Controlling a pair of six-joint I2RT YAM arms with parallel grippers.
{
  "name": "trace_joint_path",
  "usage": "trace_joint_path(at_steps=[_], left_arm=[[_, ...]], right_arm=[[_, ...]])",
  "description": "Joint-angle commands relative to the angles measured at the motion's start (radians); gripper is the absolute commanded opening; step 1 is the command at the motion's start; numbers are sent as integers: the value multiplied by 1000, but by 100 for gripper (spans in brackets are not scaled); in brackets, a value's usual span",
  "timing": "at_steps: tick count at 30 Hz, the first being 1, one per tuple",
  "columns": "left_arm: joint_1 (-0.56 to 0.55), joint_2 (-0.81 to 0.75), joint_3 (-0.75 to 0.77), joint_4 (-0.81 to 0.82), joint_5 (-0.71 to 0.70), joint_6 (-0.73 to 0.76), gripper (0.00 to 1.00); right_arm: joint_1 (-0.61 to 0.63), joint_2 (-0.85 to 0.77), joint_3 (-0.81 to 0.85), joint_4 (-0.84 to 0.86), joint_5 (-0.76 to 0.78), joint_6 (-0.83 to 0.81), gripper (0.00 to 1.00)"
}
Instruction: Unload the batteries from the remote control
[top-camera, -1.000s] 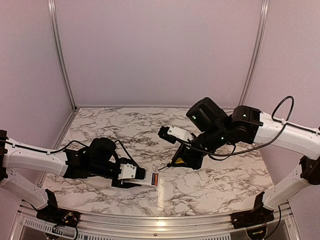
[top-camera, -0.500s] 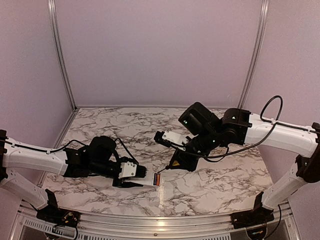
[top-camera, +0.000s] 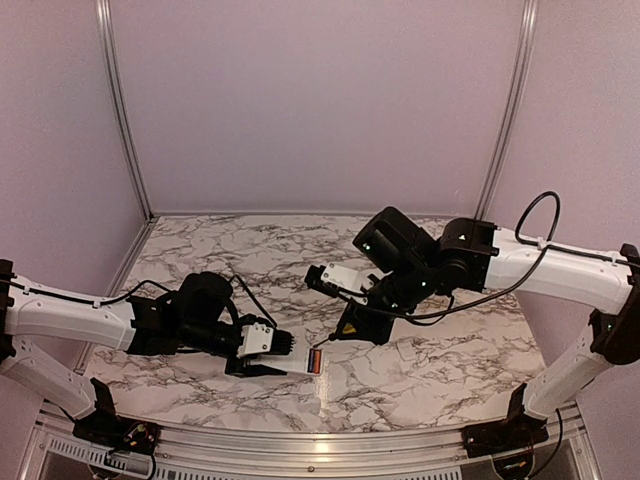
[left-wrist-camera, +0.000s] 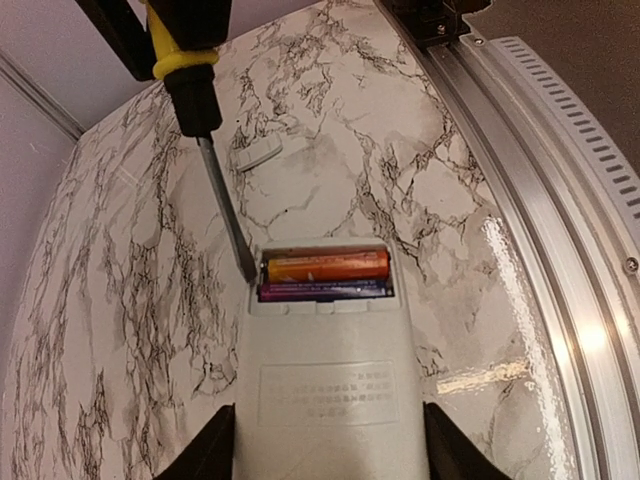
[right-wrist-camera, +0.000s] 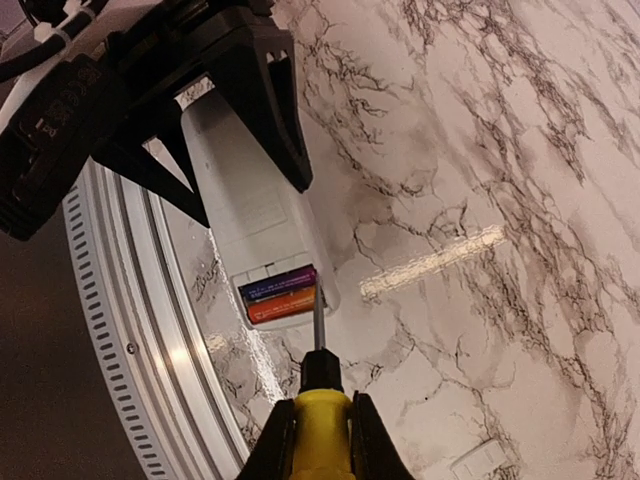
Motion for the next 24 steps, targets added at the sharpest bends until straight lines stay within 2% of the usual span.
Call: trace_joint_path(at_steps=[1,24], left_arm=[[2,5,25,32,29,-16,0],[3,-3,14,17,54,-4,0]], right_arm=[[28,16,9,30,1,-12,0],[38,36,18,-6,69,-27,0]])
